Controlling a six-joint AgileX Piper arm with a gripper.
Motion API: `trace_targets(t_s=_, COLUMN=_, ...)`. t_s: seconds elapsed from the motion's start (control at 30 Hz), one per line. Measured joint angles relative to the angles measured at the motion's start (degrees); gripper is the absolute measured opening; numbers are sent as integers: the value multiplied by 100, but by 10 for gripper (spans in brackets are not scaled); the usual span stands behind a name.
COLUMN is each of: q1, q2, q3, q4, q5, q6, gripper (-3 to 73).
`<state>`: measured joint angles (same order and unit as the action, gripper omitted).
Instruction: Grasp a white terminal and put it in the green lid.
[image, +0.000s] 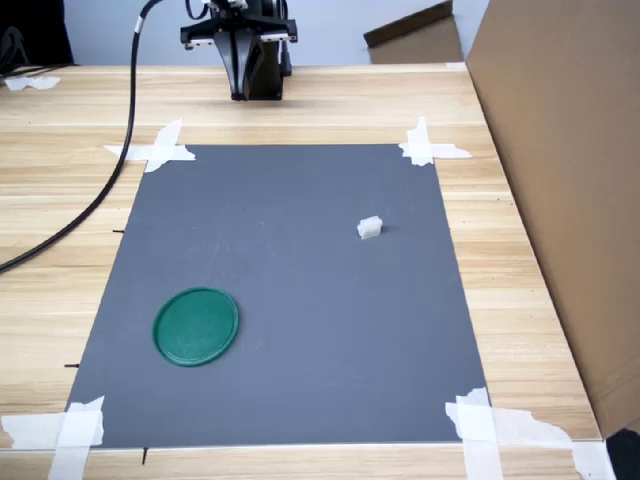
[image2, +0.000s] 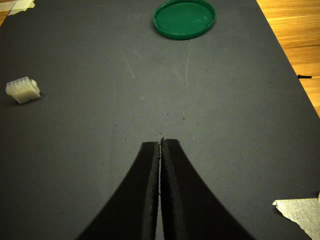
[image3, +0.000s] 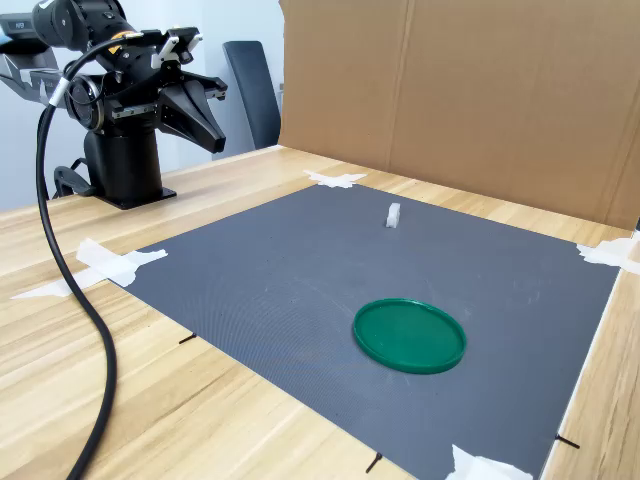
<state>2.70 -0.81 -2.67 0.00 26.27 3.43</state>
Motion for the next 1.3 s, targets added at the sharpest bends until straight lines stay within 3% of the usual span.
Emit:
trace_targets(t_s=0.4, q1=0, q2=111, q3=-94, q4=194, q5=-232, q6=-28, gripper=-28)
trace_targets(t_s=0.7, q1=0, q2=1947, q3=-1211, q4=214, q5=-231, q6=-1158, gripper=-28)
trace_targets(t_s=1.0, q1=0, q2=3785, q3=-2837, q4=653, q5=1207, q6=-2486, gripper=-28)
trace_targets(t_s=1.17, q1=14, q2=4354, q3=-3567, q4=1069, q5=1921, q6=-3199, gripper=-28)
trace_targets(t_s=1.3, q1=583, q2=5105, q3=-4191, q4=1010, q5=2116, q6=-3592, gripper=-28)
